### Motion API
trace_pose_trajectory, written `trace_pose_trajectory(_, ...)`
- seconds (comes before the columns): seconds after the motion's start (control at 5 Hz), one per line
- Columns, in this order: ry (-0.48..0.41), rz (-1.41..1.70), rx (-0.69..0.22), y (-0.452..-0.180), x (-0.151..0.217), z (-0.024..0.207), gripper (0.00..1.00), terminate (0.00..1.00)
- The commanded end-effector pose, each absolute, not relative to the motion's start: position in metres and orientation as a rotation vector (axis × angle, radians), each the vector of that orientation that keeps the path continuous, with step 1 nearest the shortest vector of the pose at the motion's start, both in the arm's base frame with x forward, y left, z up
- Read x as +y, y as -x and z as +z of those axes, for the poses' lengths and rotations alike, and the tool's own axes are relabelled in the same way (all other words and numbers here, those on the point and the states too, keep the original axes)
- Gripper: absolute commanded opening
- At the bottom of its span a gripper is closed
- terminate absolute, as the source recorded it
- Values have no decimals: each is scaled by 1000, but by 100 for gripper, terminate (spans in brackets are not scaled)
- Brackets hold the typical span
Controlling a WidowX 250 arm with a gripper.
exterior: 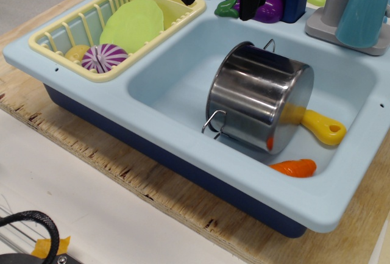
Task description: Flip pot upright which is in sink
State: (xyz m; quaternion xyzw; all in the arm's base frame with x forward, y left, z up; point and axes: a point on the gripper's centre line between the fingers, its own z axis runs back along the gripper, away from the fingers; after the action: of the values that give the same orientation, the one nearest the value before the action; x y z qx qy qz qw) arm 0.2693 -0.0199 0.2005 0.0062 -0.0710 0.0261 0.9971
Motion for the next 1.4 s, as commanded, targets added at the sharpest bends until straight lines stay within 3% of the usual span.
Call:
trace_pose_trajectory(0.0,-12,52,-142,-269,-20,201,100,0)
trace_pose_trajectory(0.8,332,189,-166,-276,-12,155,100,0)
trace_pose_trajectory(1.2,404,188,-169,-282,-31,145,100,0)
